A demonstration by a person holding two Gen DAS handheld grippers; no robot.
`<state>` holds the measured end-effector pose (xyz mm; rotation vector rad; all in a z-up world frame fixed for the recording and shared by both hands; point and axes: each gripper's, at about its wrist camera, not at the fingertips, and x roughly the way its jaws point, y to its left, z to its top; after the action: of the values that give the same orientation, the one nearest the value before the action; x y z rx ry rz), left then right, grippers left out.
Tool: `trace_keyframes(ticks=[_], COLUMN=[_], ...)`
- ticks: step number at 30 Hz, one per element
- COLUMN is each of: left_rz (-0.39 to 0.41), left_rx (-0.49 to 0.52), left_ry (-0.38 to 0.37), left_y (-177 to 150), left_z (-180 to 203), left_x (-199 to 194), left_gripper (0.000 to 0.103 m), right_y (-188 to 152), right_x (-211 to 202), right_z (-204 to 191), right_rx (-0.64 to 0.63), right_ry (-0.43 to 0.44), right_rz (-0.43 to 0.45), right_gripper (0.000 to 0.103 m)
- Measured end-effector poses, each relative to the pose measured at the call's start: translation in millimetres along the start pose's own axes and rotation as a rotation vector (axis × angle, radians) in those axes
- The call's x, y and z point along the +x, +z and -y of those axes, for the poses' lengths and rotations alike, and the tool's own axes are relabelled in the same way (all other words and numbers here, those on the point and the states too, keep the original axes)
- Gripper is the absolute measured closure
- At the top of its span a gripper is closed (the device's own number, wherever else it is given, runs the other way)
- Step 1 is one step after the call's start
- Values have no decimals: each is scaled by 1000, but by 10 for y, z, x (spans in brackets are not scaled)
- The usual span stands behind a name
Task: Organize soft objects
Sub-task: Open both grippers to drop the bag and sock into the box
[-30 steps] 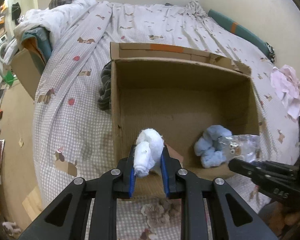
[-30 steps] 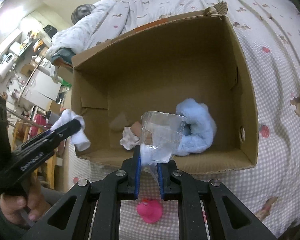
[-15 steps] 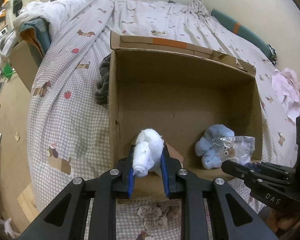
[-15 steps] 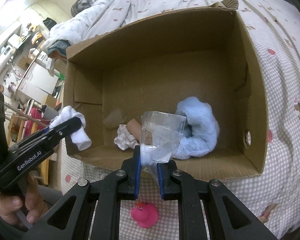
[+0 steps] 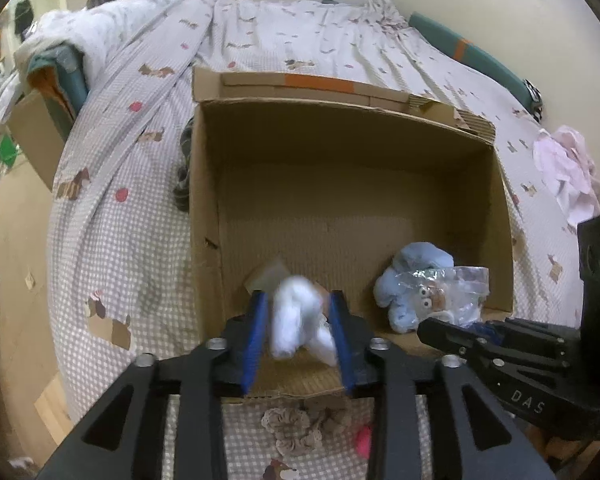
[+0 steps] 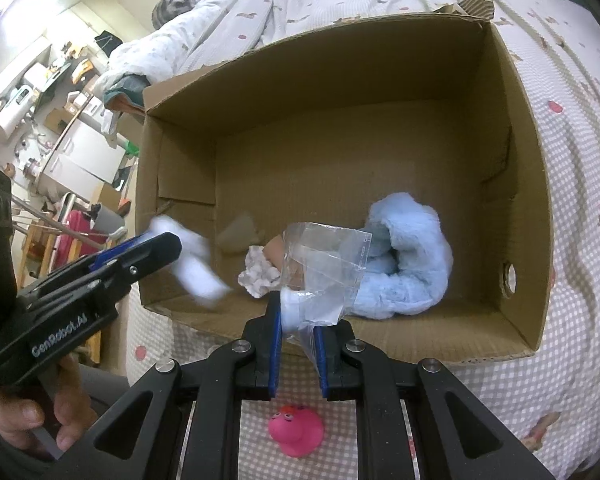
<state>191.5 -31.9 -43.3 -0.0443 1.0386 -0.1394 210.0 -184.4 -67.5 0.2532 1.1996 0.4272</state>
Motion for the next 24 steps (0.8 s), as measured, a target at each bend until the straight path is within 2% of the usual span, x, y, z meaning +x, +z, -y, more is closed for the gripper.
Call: trace_keyframes(ticks=[2,4,14,17,21,23,24], left_rz=[16,31,33,49,83,95,103], left_rx=[2,0,-22,-33,-43,-53,-57], left_ry=[18,23,58,32,58,57,57], left_y=[-1,-5,28,60,84,92,98], left_z=[15,18,-23,-60,-98,-126,-142], left_x=[-29,-56,-63,-114,-178,-201,-216], left_gripper=[43,38,37,37,37,37,37], right_y=[0,-5,-12,3,28,45,59], right_x=[-8,-17,-36,-69,-148,-198,-244], right_z=[26,56,35,38,59,66,62], right_rx=[8,15,12,18,32,39,38], right_ry=[-1,-4,3,16,18,-6,-36], right_rz=[2,3,16,36,78,106,133], right_gripper=[87,87,87,87,85,73,53])
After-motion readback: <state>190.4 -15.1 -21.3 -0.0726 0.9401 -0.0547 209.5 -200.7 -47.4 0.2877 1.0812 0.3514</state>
